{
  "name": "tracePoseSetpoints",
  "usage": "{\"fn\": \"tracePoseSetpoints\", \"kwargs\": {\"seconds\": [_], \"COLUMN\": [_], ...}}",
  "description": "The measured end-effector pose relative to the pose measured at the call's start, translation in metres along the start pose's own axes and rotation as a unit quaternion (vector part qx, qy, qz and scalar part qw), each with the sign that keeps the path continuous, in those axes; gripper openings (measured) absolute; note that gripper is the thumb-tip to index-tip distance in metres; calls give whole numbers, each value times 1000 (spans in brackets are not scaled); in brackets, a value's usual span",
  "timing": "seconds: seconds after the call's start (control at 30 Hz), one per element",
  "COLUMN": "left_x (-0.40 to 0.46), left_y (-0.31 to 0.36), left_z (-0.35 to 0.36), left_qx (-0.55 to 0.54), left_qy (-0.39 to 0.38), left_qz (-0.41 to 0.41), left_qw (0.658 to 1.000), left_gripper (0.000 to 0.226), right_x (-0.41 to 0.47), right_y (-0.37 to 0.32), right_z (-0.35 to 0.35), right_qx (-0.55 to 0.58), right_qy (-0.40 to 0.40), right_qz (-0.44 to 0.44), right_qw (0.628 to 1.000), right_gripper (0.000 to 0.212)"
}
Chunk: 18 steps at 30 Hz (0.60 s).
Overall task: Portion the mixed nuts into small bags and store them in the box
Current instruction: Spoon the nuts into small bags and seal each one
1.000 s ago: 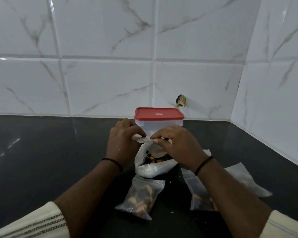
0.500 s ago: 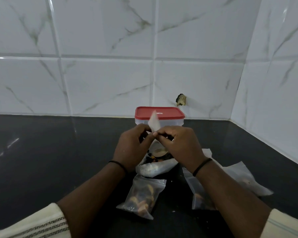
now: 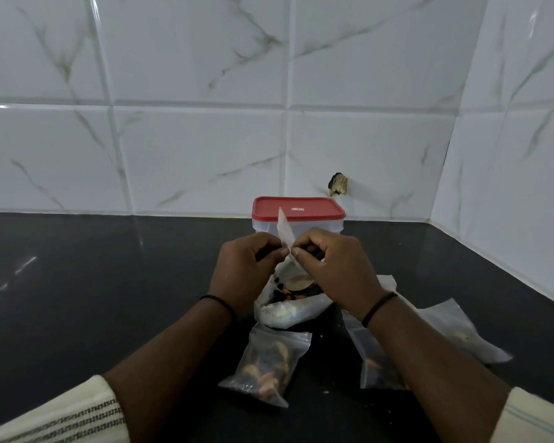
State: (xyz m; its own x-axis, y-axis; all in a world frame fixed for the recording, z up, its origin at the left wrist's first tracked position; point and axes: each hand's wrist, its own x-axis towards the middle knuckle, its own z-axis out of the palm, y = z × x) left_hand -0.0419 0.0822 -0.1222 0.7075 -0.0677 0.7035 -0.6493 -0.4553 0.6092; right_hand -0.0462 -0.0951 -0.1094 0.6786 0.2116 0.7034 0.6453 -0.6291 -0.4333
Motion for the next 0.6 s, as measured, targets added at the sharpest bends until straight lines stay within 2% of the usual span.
{"fn": "tracePoseSetpoints", "kwargs": {"seconds": [0.17,0.4,0.5,0.6], "left_x": [0,-2,-2,-2], "left_y": [1,2,3,5], "left_z": [1,3,2,1], "left_qx": [16,-7,-22,10], "left_qy": [-6,-55,-67,-73], "left_qz": [-9,-33,-30,-21], "left_qw": [1000,998,997,997], "left_gripper": [7,18,21,18], "right_x": [1,-1,-1,-1], "right_y": [0,-6,-9,-10], "right_z": [2,0,0,0], "right_qx": [-4,-2,-30,-79], "right_qy": [-25,-43,-32,-19], "right_qz": [-2,-4,-12,-2], "right_qw": [1000,999,999,997], "right_gripper": [4,18,14,9]}}
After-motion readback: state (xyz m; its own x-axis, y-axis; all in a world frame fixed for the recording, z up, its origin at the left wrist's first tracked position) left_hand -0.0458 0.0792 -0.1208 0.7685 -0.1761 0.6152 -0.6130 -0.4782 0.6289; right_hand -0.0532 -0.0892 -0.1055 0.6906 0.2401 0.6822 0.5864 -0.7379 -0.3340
